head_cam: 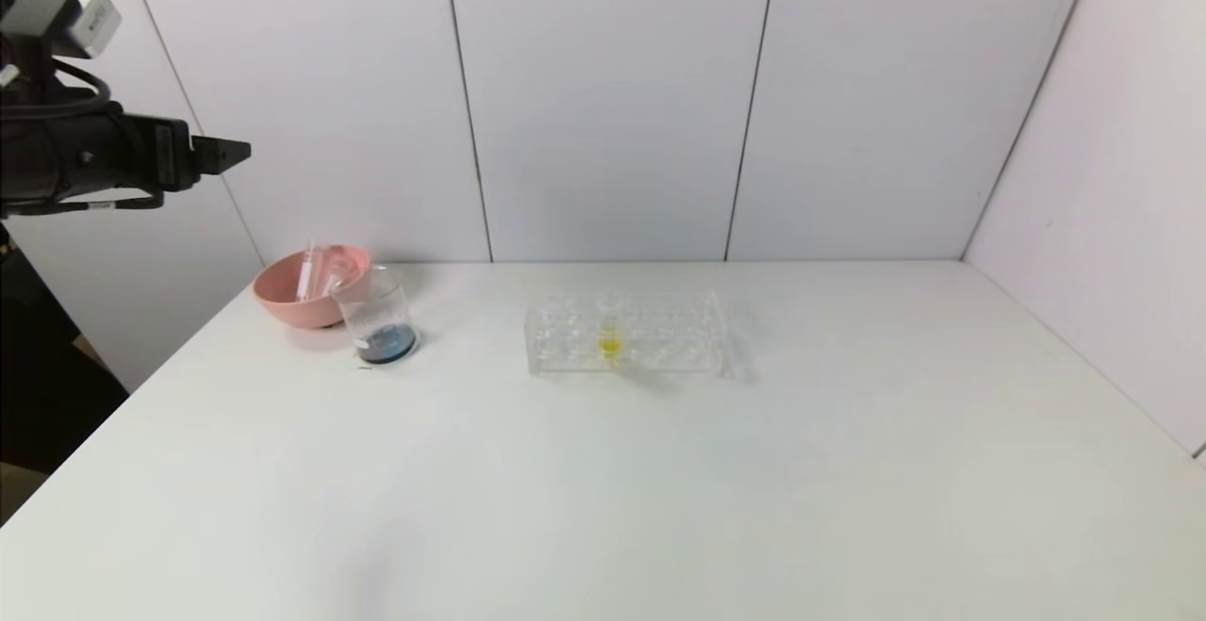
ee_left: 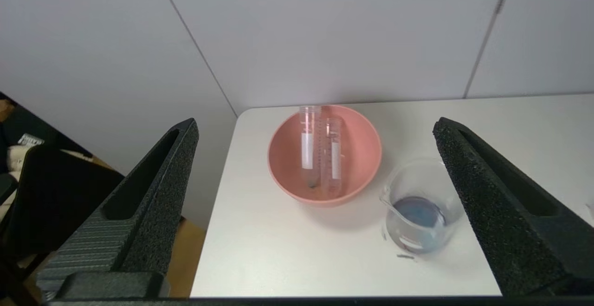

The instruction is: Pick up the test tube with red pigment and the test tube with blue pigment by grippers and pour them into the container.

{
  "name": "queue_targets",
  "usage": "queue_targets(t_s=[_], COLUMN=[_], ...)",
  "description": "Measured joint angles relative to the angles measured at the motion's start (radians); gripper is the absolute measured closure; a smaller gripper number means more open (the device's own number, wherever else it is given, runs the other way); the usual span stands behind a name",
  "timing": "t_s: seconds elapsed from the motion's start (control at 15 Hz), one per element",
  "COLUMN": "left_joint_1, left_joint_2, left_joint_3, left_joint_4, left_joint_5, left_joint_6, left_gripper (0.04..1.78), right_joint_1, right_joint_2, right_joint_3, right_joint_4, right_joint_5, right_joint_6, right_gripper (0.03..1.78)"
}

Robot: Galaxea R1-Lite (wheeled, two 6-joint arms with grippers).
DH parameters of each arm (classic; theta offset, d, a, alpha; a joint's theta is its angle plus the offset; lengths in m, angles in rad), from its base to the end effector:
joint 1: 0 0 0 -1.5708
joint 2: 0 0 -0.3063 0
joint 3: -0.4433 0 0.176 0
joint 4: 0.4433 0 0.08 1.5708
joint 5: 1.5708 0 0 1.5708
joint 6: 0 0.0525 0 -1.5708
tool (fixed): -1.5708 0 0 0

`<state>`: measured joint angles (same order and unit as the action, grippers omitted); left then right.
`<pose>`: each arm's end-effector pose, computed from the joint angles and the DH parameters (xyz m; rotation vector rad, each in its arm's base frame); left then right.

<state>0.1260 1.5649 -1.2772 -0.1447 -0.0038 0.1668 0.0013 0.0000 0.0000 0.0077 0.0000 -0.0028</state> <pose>0.3008 0.0379 0.3147 0.1570 0.1526 0.1098 -0.0148 0.0000 0.0745 -0.0028 0.0077 0.0013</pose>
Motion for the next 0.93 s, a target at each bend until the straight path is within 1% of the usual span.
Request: queue_targets(t_s=[0.2, 0.33, 0.47, 0.67, 0.8, 0.93], left_joint_1=[0.001, 0.001, 0.001, 0.001, 0.002, 0.001], left_joint_2=[-0.168, -0.281, -0.404, -0.633, -0.804, -0.984], left_joint_3=[0.068, 0.093, 0.129, 0.229, 0.318, 0.418], left_joint_4=[0.085, 0.169, 0.225, 0.251, 0.256, 0.258], left_joint_5=[-0.154, -0.267, -0.35, -0.423, -0.445, -0.478], left_joint_6=[0.054, 0.111, 0.154, 0.172, 0.184, 0.224], left_gripper=[0.06, 0.06, 0.06, 0.06, 0.06, 0.06], right_joint_1=[0.0, 0.0, 0.0, 0.0, 0.0, 0.0], right_joint_2=[0.0, 0.0, 0.0, 0.0, 0.0, 0.0], right_joint_3=[0.0, 0.0, 0.0, 0.0, 0.0, 0.0], right_joint_4=[0.0, 0.0, 0.0, 0.0, 0.0, 0.0], right_joint_5=[0.0, 0.0, 0.0, 0.0, 0.0, 0.0], right_joint_6=[0.0, 0.0, 0.0, 0.0, 0.0, 0.0], right_gripper=[0.04, 0.04, 0.04, 0.04, 0.04, 0.04])
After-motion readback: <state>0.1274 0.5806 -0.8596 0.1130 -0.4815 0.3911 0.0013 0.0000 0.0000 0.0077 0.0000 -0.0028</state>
